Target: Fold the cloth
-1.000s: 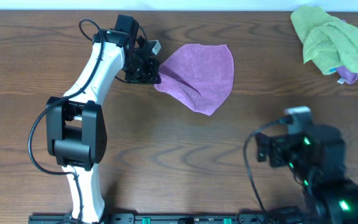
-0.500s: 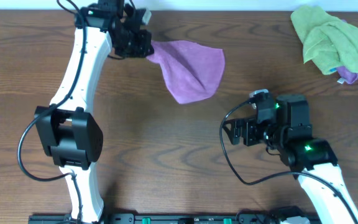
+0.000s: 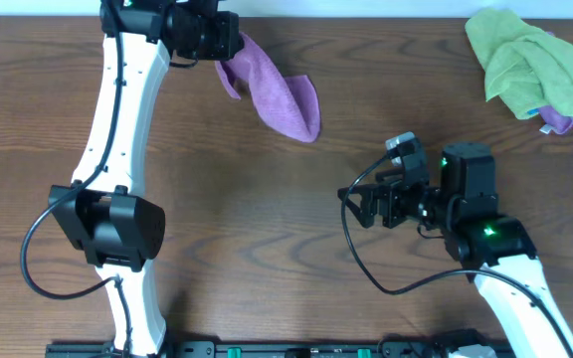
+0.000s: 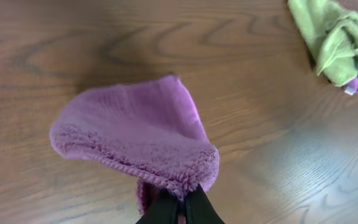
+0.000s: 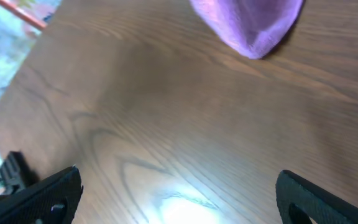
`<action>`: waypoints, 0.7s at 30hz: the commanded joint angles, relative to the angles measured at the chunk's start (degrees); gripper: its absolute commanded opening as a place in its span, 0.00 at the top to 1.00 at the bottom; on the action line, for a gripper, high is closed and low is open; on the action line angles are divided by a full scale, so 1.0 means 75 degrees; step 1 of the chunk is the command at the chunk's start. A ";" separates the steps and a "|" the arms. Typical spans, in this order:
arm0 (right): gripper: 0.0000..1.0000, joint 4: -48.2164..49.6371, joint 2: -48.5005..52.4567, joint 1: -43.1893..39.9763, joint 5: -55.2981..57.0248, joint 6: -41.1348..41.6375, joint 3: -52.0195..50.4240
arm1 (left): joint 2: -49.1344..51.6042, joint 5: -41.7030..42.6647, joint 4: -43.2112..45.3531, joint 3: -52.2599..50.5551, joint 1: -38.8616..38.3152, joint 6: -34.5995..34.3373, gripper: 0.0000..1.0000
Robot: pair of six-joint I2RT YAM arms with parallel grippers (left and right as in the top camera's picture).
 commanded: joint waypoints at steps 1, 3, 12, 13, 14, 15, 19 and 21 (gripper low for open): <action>0.01 0.0207 0.0230 0.0475 -0.0423 -0.0055 0.0003 | 0.0023 -0.0283 -0.0128 0.0108 0.0000 -0.0108 0.94; 0.01 0.0778 0.0551 0.1026 -0.0417 0.0006 0.0003 | 0.0023 -0.0341 -0.0210 0.0108 -0.0006 -0.0108 0.94; 0.01 0.1816 0.1437 0.1574 -0.0420 0.0318 0.0009 | 0.0023 -0.0373 -0.0050 0.0143 -0.0143 -0.0102 0.94; 0.01 0.1813 0.1419 0.1495 -0.0423 0.0318 0.0015 | 0.0023 -0.0391 0.0102 0.0178 -0.0149 -0.0105 0.94; 0.01 0.1804 0.1408 0.1428 -0.0423 0.0318 0.0015 | 0.0023 -0.0399 0.0239 0.0213 -0.0149 -0.0105 0.95; 0.01 0.1792 0.1378 0.1341 -0.0428 0.0318 0.0017 | 0.0023 -0.0379 0.0323 0.0312 -0.0149 -0.0108 0.95; 0.01 0.1606 0.1300 0.1122 -0.0440 0.0271 0.0017 | 0.0023 -0.0055 0.0254 0.0848 -0.0184 -0.0108 0.94; 0.01 0.1513 0.1279 0.0982 -0.0423 0.0181 0.0017 | 0.0023 0.0178 0.0195 0.1142 -0.0245 -0.0111 0.94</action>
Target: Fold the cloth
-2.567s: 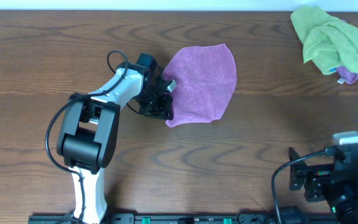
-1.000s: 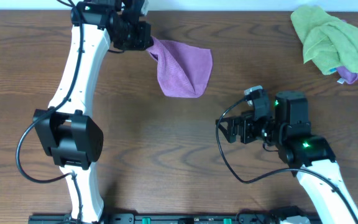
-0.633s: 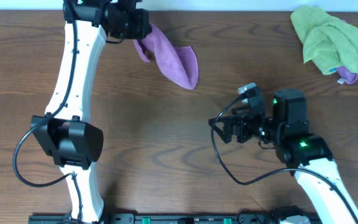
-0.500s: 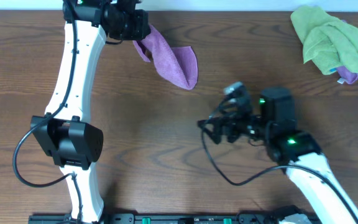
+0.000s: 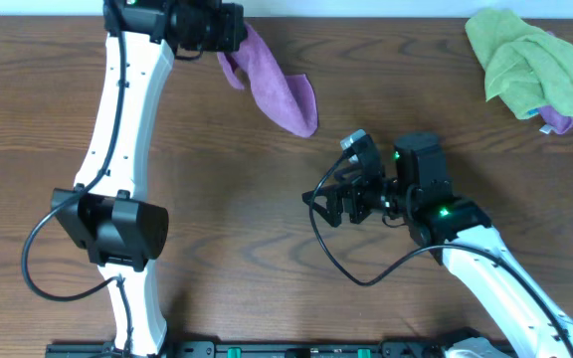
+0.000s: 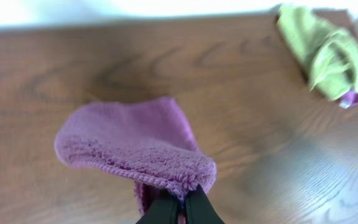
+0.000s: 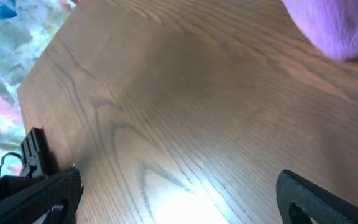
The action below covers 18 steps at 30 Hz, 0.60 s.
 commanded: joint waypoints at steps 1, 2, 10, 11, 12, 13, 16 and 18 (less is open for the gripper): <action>0.01 -0.0096 -0.0149 -0.0256 -0.0108 -0.0041 0.0015 | -0.0003 0.0353 -0.0058 0.0659 -0.0125 0.0006 0.94; 0.01 -0.0128 -0.0163 -0.0370 -0.0108 -0.0093 0.0015 | -0.0003 0.0353 -0.0058 0.0726 -0.0189 0.0006 0.94; 0.01 -0.1125 -0.0673 -0.2043 0.0082 -0.0825 0.0160 | 0.0015 -0.0189 0.0035 0.0443 -0.0915 0.0061 0.94; 0.01 -0.1419 -0.0790 -0.2352 0.0224 -0.0965 0.0242 | 0.0055 -0.0248 0.0108 0.0364 -0.1008 0.0105 0.94; 0.01 -0.1673 -0.0898 -0.2611 0.0300 -0.1110 0.0326 | 0.0119 -0.0236 0.0184 0.0347 -0.1096 0.0111 0.94; 0.01 -0.1900 -0.1000 -0.2853 0.0326 -0.1291 0.0414 | 0.0219 -0.0224 0.0306 0.0347 -0.1174 0.0108 0.94; 0.01 -0.2398 -0.1233 -0.3366 0.0329 -0.1655 0.0621 | 0.0495 0.0099 0.0973 0.0347 -0.1335 -0.0125 0.94; 0.01 -0.2597 -0.1294 -0.3532 0.0358 -0.1754 0.0702 | 0.0629 0.0629 0.1504 0.0347 -0.1416 -0.0391 0.94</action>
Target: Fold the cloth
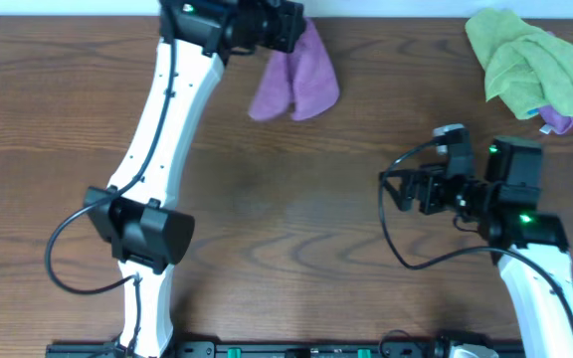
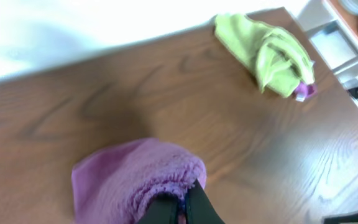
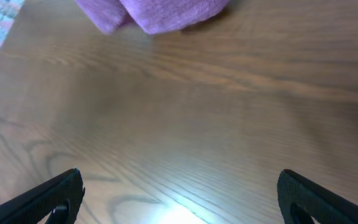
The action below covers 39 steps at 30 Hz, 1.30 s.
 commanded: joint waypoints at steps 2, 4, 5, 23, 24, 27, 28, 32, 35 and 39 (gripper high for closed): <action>0.01 -0.0312 -0.0169 -0.0268 0.0047 -0.0609 0.0312 | 0.0423 0.0764 0.0857 -0.0061 -0.0166 -0.0525 0.94; 0.01 -0.0376 -0.0169 -0.0268 0.0087 -0.0609 0.0321 | 0.0443 0.0761 0.0909 -0.0061 -0.0230 -0.0495 0.94; 0.01 -0.0402 -0.0169 -0.0268 0.0090 -0.0609 0.0321 | 0.0443 0.0761 0.0778 -0.0061 -0.0245 -0.0361 0.95; 0.01 0.0023 0.0647 0.0449 0.0090 -0.0781 0.0318 | 0.0440 0.0784 -0.1271 -0.0058 0.0041 0.0603 0.94; 0.01 0.0321 0.0866 0.0627 0.0090 -0.0781 0.0318 | 0.0440 0.0784 -0.1274 -0.0058 0.0041 0.0603 0.95; 0.01 0.1408 0.1448 0.1142 0.0087 -0.0772 0.0321 | 0.0440 0.0784 -0.1274 -0.0058 0.0038 0.0600 0.94; 0.01 0.1743 0.1614 0.1297 0.0093 -0.0772 0.0321 | 0.0440 0.0784 -0.1274 -0.0058 0.0038 0.0600 0.94; 0.01 0.2410 0.2404 0.1906 0.0568 -0.0816 0.0484 | 0.0440 0.0749 -0.1274 -0.0058 0.0041 0.0603 0.94; 0.01 0.2407 0.2856 0.2296 0.0860 -0.1300 0.0743 | 0.0440 0.0720 -0.1244 -0.0058 0.0047 0.0600 0.94; 0.01 0.2334 0.3255 0.2792 0.1944 -0.1690 0.1157 | 0.0440 0.0679 -0.1177 -0.0058 0.0047 0.0597 0.94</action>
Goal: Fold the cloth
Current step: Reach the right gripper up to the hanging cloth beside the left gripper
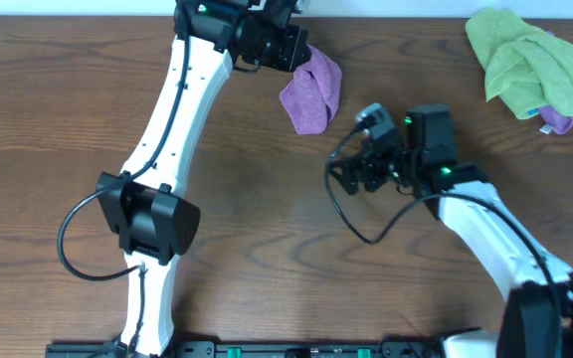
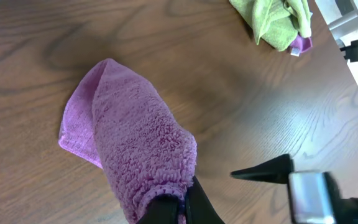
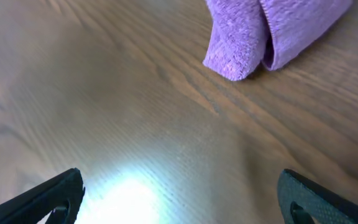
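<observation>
A purple fleece cloth hangs bunched from my left gripper, which is shut on its edge at the table's back middle. In the left wrist view the cloth drapes down with its lower end near the wood. My right gripper stands open just right of and below the cloth, nothing between its fingers. The right wrist view shows the cloth's folded lower end ahead, with both fingertips wide apart over bare wood.
A crumpled green cloth with a bit of purple under it lies at the back right corner, also seen as a green cloth in the left wrist view. The brown wooden table runs under both arms.
My left gripper has moved a little right and down with the cloth, which now hangs more bunched. My right gripper has moved left and up, to just below the cloth.
My left gripper held the purple cloth at the back left, with the right gripper open mid-table. The right gripper then stood closer to the cloth. Later the left one had carried the cloth to the back middle while the right was back at the right; now they are close.
</observation>
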`<action>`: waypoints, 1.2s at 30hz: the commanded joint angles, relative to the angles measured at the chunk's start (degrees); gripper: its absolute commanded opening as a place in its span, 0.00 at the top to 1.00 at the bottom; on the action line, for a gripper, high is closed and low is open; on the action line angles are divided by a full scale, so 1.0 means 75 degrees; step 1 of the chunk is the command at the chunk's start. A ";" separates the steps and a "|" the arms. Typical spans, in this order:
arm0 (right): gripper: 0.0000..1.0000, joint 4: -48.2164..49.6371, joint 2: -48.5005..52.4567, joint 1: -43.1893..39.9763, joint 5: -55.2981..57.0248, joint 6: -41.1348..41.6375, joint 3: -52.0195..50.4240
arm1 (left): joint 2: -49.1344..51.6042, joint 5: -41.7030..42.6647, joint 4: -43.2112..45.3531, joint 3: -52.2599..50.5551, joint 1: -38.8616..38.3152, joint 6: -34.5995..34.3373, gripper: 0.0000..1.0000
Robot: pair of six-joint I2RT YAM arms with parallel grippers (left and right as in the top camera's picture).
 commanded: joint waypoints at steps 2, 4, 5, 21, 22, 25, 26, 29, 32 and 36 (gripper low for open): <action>0.01 0.0055 0.0335 0.0487 0.1393 -0.0580 0.0443 | -0.0003 -0.0015 0.0050 -0.0035 0.0012 0.0117 0.94; 0.01 0.0192 0.0557 0.0629 0.1702 -0.0708 0.0443 | -0.0003 -0.0015 0.0044 -0.0035 0.0012 0.0105 0.94; 0.01 0.0291 0.0699 0.0691 0.1786 -0.0810 0.0443 | -0.0003 -0.0015 0.0047 -0.0035 0.0012 0.0105 0.94; 0.01 0.0982 0.1679 0.1408 0.2267 -0.2361 0.0985 | -0.0003 -0.0029 0.0047 -0.0035 0.0012 0.0108 0.94; 0.01 0.1131 0.1751 0.1416 0.2270 -0.2361 0.0988 | -0.0003 -0.0029 0.0047 -0.0035 0.0012 0.0108 0.94; 0.01 0.1352 0.2005 0.1428 0.2317 -0.2363 0.0991 | -0.0003 -0.0029 0.0041 -0.0035 0.0012 0.0108 0.94; 0.01 0.1419 0.2110 0.1428 0.2349 -0.2361 0.0994 | -0.0003 -0.0029 0.0041 -0.0035 0.0012 0.0108 0.95; 0.01 0.1696 0.2410 0.1437 0.2702 -0.2361 0.0994 | -0.0003 -0.0029 0.0041 -0.0035 0.0012 0.0108 0.95; 0.01 0.2107 0.2579 0.1434 0.3069 -0.2358 0.1003 | -0.0003 -0.0032 0.0041 -0.0035 0.0012 0.0114 0.94; 0.12 0.2538 0.2713 0.1434 0.3395 -0.2358 0.1102 | -0.0003 -0.0178 0.0038 -0.0035 0.0012 0.0111 0.94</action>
